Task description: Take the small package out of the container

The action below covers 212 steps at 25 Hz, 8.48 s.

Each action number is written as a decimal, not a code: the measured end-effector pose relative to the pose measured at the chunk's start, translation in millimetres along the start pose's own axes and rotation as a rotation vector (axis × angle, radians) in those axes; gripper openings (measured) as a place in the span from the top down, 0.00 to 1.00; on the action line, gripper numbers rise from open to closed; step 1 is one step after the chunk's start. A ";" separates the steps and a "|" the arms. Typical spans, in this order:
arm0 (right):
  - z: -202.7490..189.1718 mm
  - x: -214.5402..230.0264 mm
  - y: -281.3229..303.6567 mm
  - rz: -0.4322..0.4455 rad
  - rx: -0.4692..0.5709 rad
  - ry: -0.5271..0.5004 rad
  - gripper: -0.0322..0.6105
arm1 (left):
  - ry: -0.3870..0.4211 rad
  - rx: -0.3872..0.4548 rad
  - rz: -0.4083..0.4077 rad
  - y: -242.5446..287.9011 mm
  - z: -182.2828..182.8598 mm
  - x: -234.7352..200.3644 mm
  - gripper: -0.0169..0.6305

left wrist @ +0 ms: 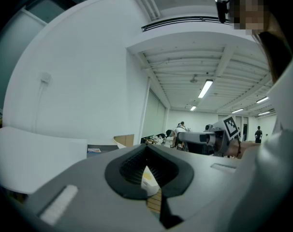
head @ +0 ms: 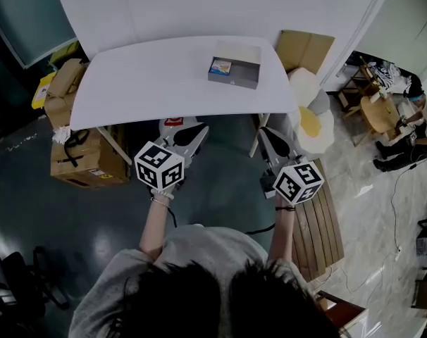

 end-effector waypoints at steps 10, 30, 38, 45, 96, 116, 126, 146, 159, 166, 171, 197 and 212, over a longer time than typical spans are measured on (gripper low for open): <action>-2.1 14.1 19.6 0.049 0.021 0.053 0.93 | -0.027 -0.024 0.043 4.4 -7.1 -17.5 0.99; 12.4 58.8 98.8 -0.040 0.017 0.043 0.93 | -0.016 -0.038 -0.073 83.3 19.7 -104.0 0.99; 9.1 66.0 127.9 -0.067 0.021 0.044 0.93 | -0.021 -0.030 -0.080 95.1 24.6 -144.0 0.99; 5.5 76.2 132.7 -0.096 0.004 0.044 0.93 | -0.019 -0.056 -0.126 111.4 17.5 -144.7 0.99; 18.4 240.3 274.4 0.094 -0.193 0.118 0.93 | -0.144 -0.100 0.100 240.1 22.8 -229.3 0.99; -16.6 268.3 351.6 0.077 -0.358 0.177 0.93 | -0.255 -0.212 0.059 277.4 -10.9 -300.7 0.99; -37.3 283.8 381.6 0.086 -0.437 0.228 0.93 | -0.301 -0.249 0.033 288.5 -30.7 -328.8 0.99; -61.2 317.6 416.1 0.118 -0.716 0.332 0.93 | -0.385 -0.287 0.082 302.8 -50.0 -339.4 0.99; -81.2 330.0 429.2 0.154 -0.812 0.583 0.83 | -0.404 -0.286 0.105 300.7 -56.9 -341.6 0.99; -89.3 333.4 433.8 0.168 -0.874 0.774 0.70 | -0.409 -0.283 0.111 299.5 -57.3 -341.2 0.99; -95.6 334.1 434.5 0.171 -0.923 0.812 0.67 | -0.414 -0.288 0.111 299.2 -59.7 -340.1 0.99; -118.0 334.5 444.7 0.274 -1.086 0.963 0.69 | -0.429 -0.295 0.120 299.1 -63.6 -336.6 0.99; -115.8 338.8 443.7 0.273 -1.092 1.096 0.75 | -0.433 -0.286 0.123 301.5 -62.5 -336.7 0.99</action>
Point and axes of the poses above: the fingertips, and each gripper's own axes: y forward along the fingers, x to its right, z out of its top, the point moved 9 cm from there along -y, backward along the fingers, and after that the axes turned 3 degrees about -x, right-handed, at the moved point
